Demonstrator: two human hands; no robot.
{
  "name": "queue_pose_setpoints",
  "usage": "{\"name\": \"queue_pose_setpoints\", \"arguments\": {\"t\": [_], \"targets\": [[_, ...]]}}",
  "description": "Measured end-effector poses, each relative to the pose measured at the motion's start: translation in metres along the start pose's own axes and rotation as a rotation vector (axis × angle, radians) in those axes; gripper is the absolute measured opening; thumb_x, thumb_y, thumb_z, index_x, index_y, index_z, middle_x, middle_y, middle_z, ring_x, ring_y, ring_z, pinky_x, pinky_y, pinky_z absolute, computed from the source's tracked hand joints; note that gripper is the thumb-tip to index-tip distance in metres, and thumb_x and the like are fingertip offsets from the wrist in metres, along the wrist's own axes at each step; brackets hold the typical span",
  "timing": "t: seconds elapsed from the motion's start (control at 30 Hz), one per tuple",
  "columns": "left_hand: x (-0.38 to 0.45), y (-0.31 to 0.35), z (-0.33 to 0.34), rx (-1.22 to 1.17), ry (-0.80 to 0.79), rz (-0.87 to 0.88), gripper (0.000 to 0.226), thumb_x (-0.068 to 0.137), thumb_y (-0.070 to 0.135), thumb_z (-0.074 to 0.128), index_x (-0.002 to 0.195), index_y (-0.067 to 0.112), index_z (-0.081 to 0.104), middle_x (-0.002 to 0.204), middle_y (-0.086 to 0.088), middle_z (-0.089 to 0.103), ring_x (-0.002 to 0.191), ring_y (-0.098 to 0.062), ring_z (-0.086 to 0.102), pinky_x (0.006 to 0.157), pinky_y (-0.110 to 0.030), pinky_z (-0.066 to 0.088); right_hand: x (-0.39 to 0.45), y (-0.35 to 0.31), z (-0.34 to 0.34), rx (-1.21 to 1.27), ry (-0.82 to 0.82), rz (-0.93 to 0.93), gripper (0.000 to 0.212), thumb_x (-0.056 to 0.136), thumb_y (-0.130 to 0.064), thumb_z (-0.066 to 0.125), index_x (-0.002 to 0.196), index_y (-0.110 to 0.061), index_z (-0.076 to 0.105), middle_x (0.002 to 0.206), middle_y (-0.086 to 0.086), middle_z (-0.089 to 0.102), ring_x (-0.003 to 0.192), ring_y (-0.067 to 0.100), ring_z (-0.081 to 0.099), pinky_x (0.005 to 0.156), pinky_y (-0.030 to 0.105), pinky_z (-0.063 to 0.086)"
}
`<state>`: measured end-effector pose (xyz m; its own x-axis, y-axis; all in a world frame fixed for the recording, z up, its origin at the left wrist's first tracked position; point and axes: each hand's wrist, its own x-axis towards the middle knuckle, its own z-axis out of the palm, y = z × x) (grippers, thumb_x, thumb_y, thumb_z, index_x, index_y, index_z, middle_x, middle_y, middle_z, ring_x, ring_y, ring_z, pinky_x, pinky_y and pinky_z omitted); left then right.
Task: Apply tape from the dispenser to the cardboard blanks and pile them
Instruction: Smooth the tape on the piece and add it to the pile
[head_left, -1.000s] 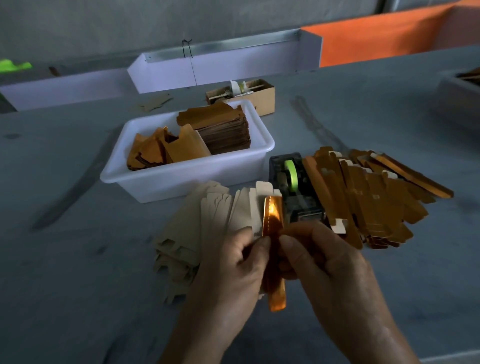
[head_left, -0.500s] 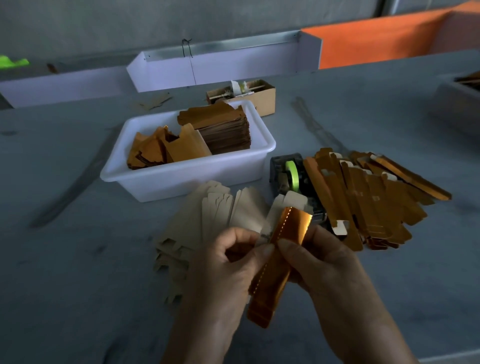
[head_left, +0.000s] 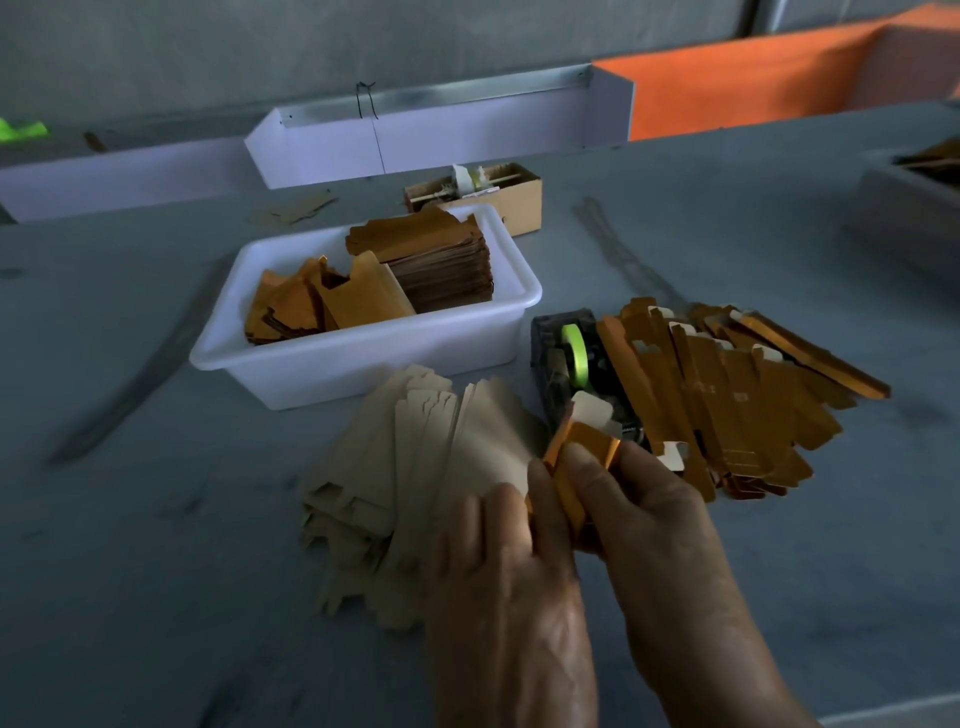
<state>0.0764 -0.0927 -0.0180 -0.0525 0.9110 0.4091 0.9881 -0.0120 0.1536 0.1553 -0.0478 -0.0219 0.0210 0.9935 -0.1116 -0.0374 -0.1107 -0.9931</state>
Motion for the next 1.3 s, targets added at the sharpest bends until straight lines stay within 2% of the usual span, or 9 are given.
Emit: {"name": "queue_pose_setpoints", "arguments": {"t": [0.1, 0.23, 0.4, 0.6, 0.8, 0.97, 1.03, 1.13, 1.3], "targets": [[-0.002, 0.005, 0.002, -0.073, -0.041, -0.029, 0.045, 0.053, 0.010, 0.062, 0.095, 0.017, 0.078, 0.064, -0.001, 0.056, 0.057, -0.022, 0.059, 0.043, -0.026, 0.043, -0.001, -0.001, 0.001, -0.058, 0.022, -0.009, 0.040, 0.068, -0.049, 0.067, 0.068, -0.010, 0.062, 0.065, 0.013, 0.062, 0.066, 0.030, 0.062, 0.068, 0.043, 0.055], [-0.002, -0.003, 0.006, -0.373, 0.019, -0.062, 0.027, 0.070, 0.017, 0.076, 0.096, 0.022, 0.074, 0.080, 0.003, 0.060, 0.069, -0.014, 0.062, 0.053, -0.020, 0.047, 0.002, 0.000, -0.001, -0.062, 0.055, -0.033, 0.023, 0.074, -0.032, 0.068, 0.064, -0.013, 0.062, 0.054, 0.001, 0.056, 0.055, 0.014, 0.053, 0.060, 0.037, 0.047], [0.013, -0.018, -0.005, -1.151, -0.267, -0.645, 0.004, 0.082, 0.028, 0.068, 0.078, 0.027, 0.068, 0.064, 0.005, 0.067, 0.056, -0.005, 0.063, 0.049, -0.022, 0.050, -0.001, -0.002, 0.001, 0.140, -0.009, -0.020, 0.022, 0.062, -0.044, 0.062, 0.064, -0.023, 0.067, 0.057, -0.007, 0.056, 0.059, 0.005, 0.055, 0.059, 0.021, 0.048], [0.020, -0.026, -0.007, -1.167, -0.272, -0.604, 0.011, 0.084, 0.023, 0.066, 0.076, 0.030, 0.070, 0.065, 0.003, 0.071, 0.056, -0.009, 0.067, 0.051, -0.022, 0.049, 0.004, -0.006, -0.005, -0.018, 0.018, -0.095, 0.031, 0.073, -0.047, 0.056, 0.065, -0.017, 0.060, 0.057, -0.002, 0.055, 0.054, 0.008, 0.052, 0.053, 0.017, 0.047], [0.027, -0.037, 0.005, -1.380, -0.070, -0.853, 0.009, 0.086, 0.007, 0.063, 0.078, 0.011, 0.067, 0.068, -0.002, 0.072, 0.057, -0.010, 0.069, 0.050, -0.018, 0.052, 0.033, -0.012, -0.045, -0.519, 0.209, -0.317, 0.011, 0.087, -0.027, 0.057, 0.085, -0.021, 0.066, 0.089, 0.002, 0.064, 0.073, 0.015, 0.060, 0.058, 0.024, 0.046], [0.027, -0.038, 0.015, -1.418, -0.066, -0.908, 0.009, 0.085, 0.009, 0.064, 0.077, 0.012, 0.067, 0.063, 0.003, 0.070, 0.053, -0.005, 0.066, 0.046, -0.014, 0.049, 0.044, -0.014, -0.044, -0.689, 0.128, -0.327, 0.015, 0.087, -0.021, 0.062, 0.073, -0.020, 0.067, 0.071, -0.012, 0.060, 0.067, 0.004, 0.058, 0.053, 0.004, 0.041], [0.027, -0.035, 0.017, -1.421, -0.066, -0.908, 0.010, 0.085, 0.009, 0.065, 0.076, 0.012, 0.068, 0.064, 0.001, 0.071, 0.053, -0.006, 0.066, 0.046, -0.014, 0.049, 0.049, -0.014, -0.042, -0.773, 0.100, -0.320, 0.014, 0.087, -0.028, 0.061, 0.076, -0.023, 0.066, 0.080, -0.009, 0.062, 0.073, 0.007, 0.059, 0.064, 0.012, 0.046], [0.027, -0.035, 0.020, -1.432, -0.068, -0.904, 0.010, 0.085, 0.009, 0.065, 0.077, 0.012, 0.068, 0.066, 0.000, 0.071, 0.054, -0.007, 0.066, 0.046, -0.014, 0.049, 0.056, -0.013, -0.038, -0.888, 0.057, -0.216, 0.019, 0.087, -0.037, 0.057, 0.086, -0.021, 0.068, 0.105, 0.004, 0.062, 0.095, 0.028, 0.059, 0.088, 0.043, 0.049], [0.027, -0.034, 0.021, -1.431, -0.075, -0.899, 0.007, 0.085, 0.009, 0.065, 0.079, 0.010, 0.068, 0.064, 0.002, 0.070, 0.054, -0.006, 0.066, 0.047, -0.015, 0.050, 0.058, -0.018, -0.031, -0.844, 0.048, -0.161, 0.017, 0.088, -0.033, 0.060, 0.083, -0.020, 0.069, 0.100, 0.004, 0.063, 0.099, 0.027, 0.057, 0.094, 0.048, 0.045]]}}
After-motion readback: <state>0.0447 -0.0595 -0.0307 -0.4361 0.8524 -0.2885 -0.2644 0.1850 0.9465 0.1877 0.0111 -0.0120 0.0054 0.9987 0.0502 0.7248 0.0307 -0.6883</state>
